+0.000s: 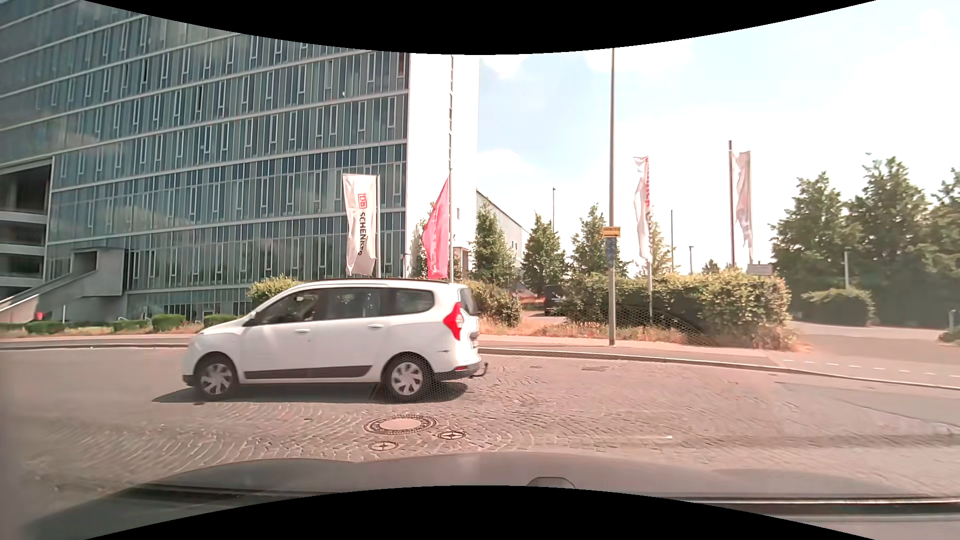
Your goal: Follow the waypoints while adhering to traffic rules and regulations
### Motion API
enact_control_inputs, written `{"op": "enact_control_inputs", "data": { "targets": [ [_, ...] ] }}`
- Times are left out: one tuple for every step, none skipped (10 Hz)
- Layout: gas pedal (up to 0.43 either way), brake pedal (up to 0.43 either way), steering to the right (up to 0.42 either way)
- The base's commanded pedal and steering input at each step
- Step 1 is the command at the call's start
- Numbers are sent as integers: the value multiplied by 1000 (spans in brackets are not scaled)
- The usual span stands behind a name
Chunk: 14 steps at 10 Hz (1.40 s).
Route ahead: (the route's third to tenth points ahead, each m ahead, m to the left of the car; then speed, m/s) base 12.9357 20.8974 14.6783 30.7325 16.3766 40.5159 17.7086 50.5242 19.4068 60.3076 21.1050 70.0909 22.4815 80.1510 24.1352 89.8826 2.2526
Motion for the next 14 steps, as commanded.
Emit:
{"op": "enact_control_inputs", "data": {
  "targets": [
    [220,0,-445],
    [220,0,-460],
    [220,0,-465],
    [220,0,-465],
    [220,0,-465],
    [228,0,-470],
    [228,0,-487],
    [228,0,-506],
    [240,0,-526],
    [248,0,-549],
    [248,0,-561],
    [248,0,-565],
    [260,0,-564],
    [260,0,-562]
  ]
}}
